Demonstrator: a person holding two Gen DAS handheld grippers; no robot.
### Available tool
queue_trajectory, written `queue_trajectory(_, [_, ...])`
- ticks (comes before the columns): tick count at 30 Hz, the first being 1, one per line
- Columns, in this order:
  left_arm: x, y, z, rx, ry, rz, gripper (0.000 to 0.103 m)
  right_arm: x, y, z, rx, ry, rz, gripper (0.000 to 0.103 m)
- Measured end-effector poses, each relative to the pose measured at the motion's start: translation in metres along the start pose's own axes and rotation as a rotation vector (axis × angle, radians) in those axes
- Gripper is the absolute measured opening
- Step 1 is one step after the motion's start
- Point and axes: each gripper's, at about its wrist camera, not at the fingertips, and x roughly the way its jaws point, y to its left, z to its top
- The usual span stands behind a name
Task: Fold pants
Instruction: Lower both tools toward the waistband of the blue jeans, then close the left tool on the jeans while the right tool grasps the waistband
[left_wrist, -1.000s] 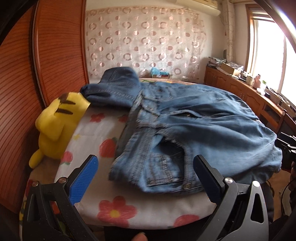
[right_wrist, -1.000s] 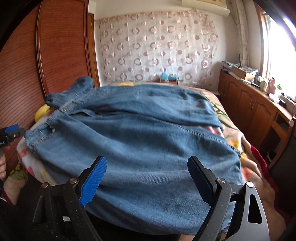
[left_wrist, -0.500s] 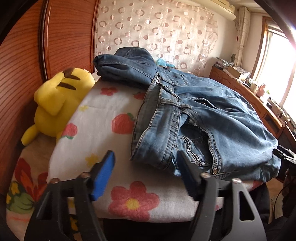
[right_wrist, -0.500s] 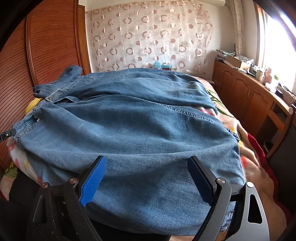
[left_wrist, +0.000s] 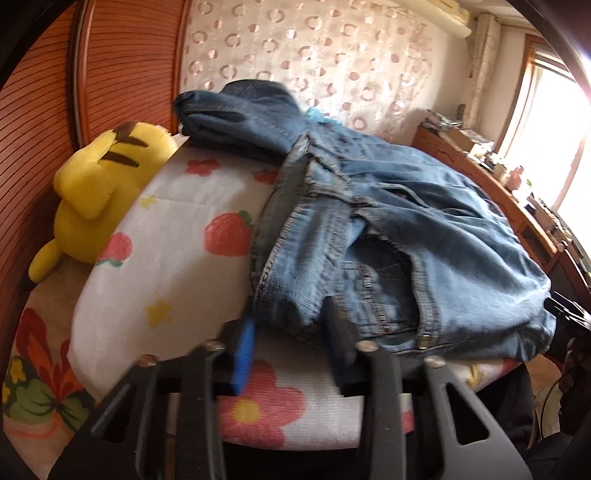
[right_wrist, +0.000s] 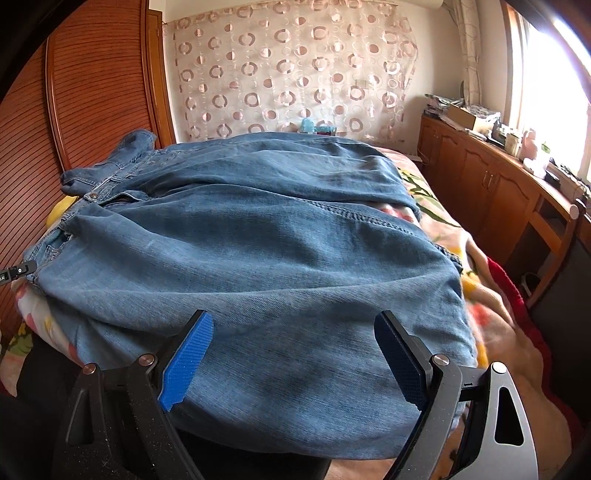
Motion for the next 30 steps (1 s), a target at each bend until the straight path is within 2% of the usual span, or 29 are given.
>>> queue_trajectory(2, [-0.004, -0.005, 0.005, 0.009, -0.015, -0.006, 0.016, 0.002, -0.002, 0.001, 0.004, 0.003, -0.001, 0.090])
queue_trajectory(4, [-0.010, -0.012, 0.013, 0.026, -0.034, -0.012, 0.013, 0.002, -0.005, 0.003, 0.010, 0.003, -0.001, 0.090])
queue_trajectory(15, [-0.055, -0.087, 0.098, 0.190, -0.239, -0.123, 0.012, -0.006, -0.007, 0.009, 0.037, -0.020, 0.025, 0.090])
queue_trajectory(17, [-0.053, -0.096, 0.112, 0.201, -0.249, -0.136, 0.012, -0.006, -0.006, 0.010, 0.035, -0.023, 0.038, 0.089])
queue_trajectory(21, [-0.045, -0.106, 0.135, 0.224, -0.251, -0.131, 0.012, -0.006, -0.008, 0.008, 0.035, -0.013, 0.079, 0.080])
queue_trajectory(25, [-0.034, -0.109, 0.137, 0.238, -0.232, -0.117, 0.012, -0.006, -0.017, 0.002, 0.031, 0.021, 0.109, 0.072])
queue_trajectory(30, [-0.025, -0.109, 0.135, 0.221, -0.218, -0.107, 0.012, -0.003, -0.020, -0.012, 0.038, 0.079, 0.158, 0.071])
